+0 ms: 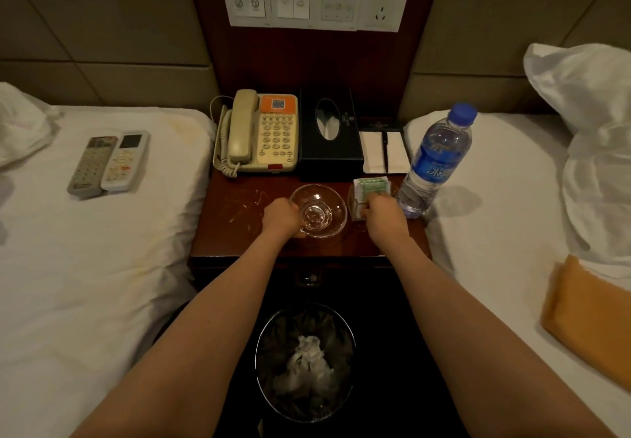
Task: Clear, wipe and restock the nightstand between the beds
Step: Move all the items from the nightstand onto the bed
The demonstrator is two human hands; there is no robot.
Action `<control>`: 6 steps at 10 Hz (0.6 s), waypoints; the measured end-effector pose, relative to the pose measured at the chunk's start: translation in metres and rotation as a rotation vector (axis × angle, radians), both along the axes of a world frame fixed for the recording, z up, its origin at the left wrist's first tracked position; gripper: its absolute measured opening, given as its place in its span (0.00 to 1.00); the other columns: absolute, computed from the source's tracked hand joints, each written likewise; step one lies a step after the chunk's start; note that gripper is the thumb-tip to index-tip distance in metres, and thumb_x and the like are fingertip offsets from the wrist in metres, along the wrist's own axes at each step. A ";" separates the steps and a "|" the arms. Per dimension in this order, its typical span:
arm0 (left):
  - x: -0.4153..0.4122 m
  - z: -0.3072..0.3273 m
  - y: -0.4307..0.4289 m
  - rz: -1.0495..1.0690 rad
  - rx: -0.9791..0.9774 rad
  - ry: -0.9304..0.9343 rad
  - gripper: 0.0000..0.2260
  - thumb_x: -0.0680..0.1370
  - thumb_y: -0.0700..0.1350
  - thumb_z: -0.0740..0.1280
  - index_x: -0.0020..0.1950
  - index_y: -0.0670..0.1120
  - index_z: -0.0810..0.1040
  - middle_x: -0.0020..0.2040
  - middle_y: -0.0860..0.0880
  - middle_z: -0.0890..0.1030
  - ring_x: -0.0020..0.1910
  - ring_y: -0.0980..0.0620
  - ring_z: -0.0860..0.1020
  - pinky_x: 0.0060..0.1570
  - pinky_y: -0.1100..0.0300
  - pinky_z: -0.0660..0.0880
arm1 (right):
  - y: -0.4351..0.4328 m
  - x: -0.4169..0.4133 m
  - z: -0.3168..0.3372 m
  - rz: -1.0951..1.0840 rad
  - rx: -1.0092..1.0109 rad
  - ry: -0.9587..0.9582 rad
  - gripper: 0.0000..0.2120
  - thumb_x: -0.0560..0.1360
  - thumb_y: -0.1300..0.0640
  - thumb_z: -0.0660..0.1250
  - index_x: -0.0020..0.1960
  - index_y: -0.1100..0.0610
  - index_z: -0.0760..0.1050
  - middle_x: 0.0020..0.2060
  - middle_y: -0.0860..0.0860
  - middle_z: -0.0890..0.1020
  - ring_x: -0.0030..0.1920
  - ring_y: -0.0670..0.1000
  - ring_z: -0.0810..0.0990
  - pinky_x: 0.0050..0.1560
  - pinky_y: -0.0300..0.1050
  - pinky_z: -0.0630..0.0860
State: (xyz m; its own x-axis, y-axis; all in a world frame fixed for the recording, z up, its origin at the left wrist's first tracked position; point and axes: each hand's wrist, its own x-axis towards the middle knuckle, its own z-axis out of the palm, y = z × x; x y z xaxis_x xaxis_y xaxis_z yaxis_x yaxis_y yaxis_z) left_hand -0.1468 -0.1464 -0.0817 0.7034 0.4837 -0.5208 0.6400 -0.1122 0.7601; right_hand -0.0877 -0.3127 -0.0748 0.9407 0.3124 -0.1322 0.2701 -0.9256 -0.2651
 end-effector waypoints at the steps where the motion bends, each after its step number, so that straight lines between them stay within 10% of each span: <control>1: -0.002 0.003 0.013 0.010 0.017 -0.023 0.12 0.80 0.37 0.58 0.37 0.44 0.71 0.53 0.36 0.80 0.51 0.36 0.80 0.54 0.44 0.78 | 0.007 -0.003 0.009 -0.024 0.028 0.010 0.10 0.79 0.64 0.59 0.56 0.66 0.75 0.56 0.62 0.78 0.56 0.60 0.77 0.55 0.50 0.74; 4: -0.037 0.039 0.053 0.105 0.028 -0.053 0.07 0.79 0.36 0.60 0.52 0.36 0.77 0.54 0.37 0.81 0.43 0.38 0.83 0.35 0.56 0.80 | 0.053 -0.026 0.042 0.092 0.056 -0.064 0.10 0.78 0.64 0.59 0.58 0.63 0.74 0.57 0.60 0.76 0.57 0.59 0.76 0.54 0.50 0.74; 6: -0.080 0.064 0.100 0.224 0.134 -0.118 0.14 0.80 0.39 0.59 0.61 0.33 0.75 0.58 0.36 0.79 0.56 0.39 0.80 0.52 0.50 0.79 | 0.107 -0.050 0.059 0.205 0.079 -0.115 0.12 0.78 0.66 0.58 0.60 0.63 0.72 0.58 0.60 0.75 0.56 0.59 0.75 0.50 0.49 0.73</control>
